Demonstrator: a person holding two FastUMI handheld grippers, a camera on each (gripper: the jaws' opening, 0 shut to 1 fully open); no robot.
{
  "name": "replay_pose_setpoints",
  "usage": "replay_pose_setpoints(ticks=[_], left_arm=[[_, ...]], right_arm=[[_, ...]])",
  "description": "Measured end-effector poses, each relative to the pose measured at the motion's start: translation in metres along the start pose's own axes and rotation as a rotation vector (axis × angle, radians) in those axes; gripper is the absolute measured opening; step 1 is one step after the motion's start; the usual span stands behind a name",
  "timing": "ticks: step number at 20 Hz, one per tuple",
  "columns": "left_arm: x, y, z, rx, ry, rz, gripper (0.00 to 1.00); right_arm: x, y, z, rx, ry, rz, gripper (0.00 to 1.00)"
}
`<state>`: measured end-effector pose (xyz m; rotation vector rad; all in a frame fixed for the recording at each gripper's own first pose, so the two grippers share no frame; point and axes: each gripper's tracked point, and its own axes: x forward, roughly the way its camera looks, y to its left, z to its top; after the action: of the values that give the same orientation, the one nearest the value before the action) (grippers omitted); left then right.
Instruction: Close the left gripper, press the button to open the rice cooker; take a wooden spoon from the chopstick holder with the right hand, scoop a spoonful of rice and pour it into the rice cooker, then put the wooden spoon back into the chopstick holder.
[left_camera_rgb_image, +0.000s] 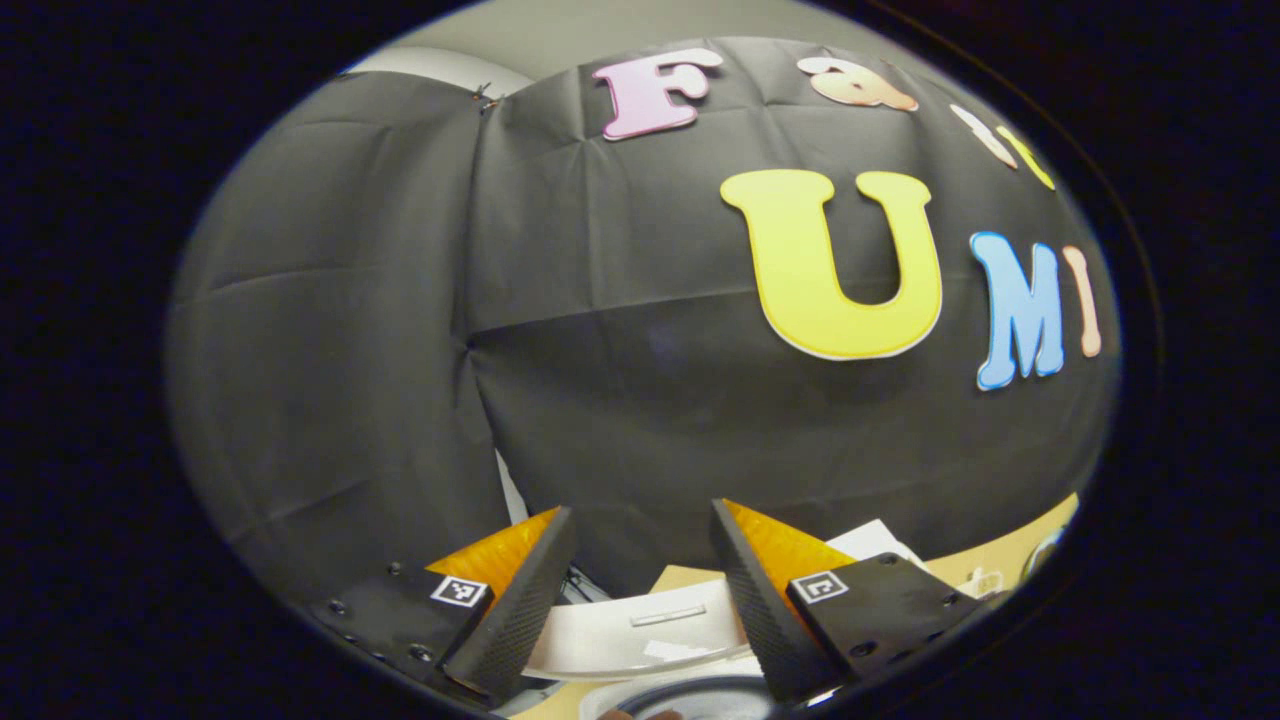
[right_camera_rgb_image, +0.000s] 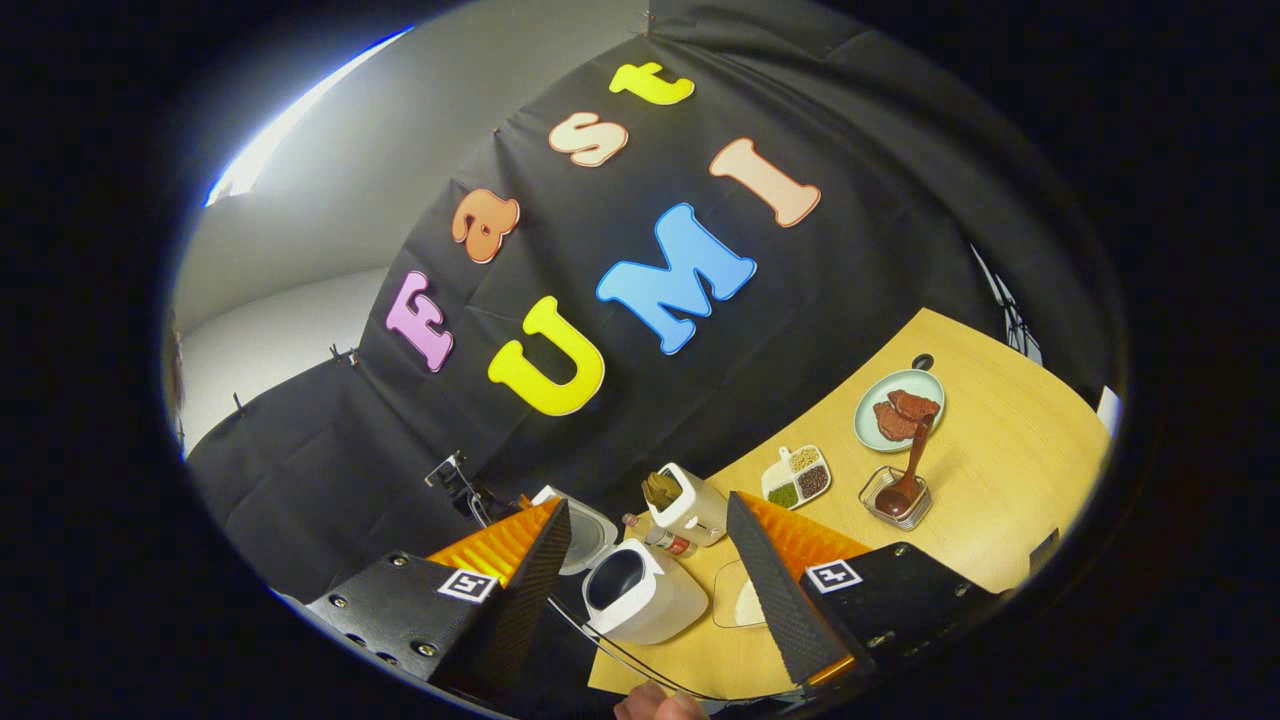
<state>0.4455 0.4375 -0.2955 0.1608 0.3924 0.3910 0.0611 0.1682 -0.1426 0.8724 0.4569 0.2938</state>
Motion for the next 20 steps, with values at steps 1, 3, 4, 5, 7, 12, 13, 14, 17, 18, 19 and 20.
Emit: replay_pose_setpoints(ticks=[1,3,4,5,7,12,13,14,17,18,19,20], left_arm=[[-0.003,-0.003,-0.001,-0.025,0.000,-0.003,0.93],[-0.007,-0.008,-0.008,-0.130,0.014,-0.009,0.94],[-0.013,-0.012,-0.012,-0.112,0.041,-0.019,0.96],[-0.023,-0.014,-0.020,-0.110,0.062,-0.027,0.95],[-0.045,-0.017,-0.027,-0.113,0.078,-0.032,0.95],[-0.123,-0.038,-0.076,-0.118,0.074,-0.053,0.95],[-0.137,-0.045,-0.090,-0.113,0.080,-0.060,0.95],[-0.147,-0.051,-0.104,-0.101,0.087,-0.067,0.94],[-0.178,-0.054,-0.150,-0.110,0.146,-0.066,0.95],[-0.182,-0.056,-0.164,-0.123,0.171,-0.062,0.96],[-0.184,-0.059,-0.179,-0.121,0.194,-0.057,0.94],[-0.185,-0.061,-0.187,-0.104,0.201,-0.054,0.96]], right_arm=[[0.000,0.000,-0.002,-0.001,0.003,-0.001,0.96],[-0.001,-0.004,-0.004,-0.011,0.004,-0.010,0.96],[-0.001,-0.005,-0.005,-0.017,0.007,-0.014,0.96],[-0.001,-0.005,-0.006,-0.022,0.005,-0.015,0.96],[-0.001,-0.008,-0.008,-0.027,0.001,-0.018,0.96],[-0.005,-0.008,-0.008,-0.055,-0.006,-0.021,0.96],[-0.005,-0.008,-0.010,-0.058,-0.006,-0.020,0.96],[-0.005,-0.008,-0.011,-0.054,-0.004,-0.020,0.96],[-0.006,-0.009,-0.016,-0.043,0.004,-0.021,0.96],[-0.005,-0.009,-0.019,-0.042,0.009,-0.020,0.96],[-0.004,-0.009,-0.022,-0.043,0.016,-0.019,0.96],[-0.004,-0.009,-0.023,-0.050,0.020,-0.020,0.96]])
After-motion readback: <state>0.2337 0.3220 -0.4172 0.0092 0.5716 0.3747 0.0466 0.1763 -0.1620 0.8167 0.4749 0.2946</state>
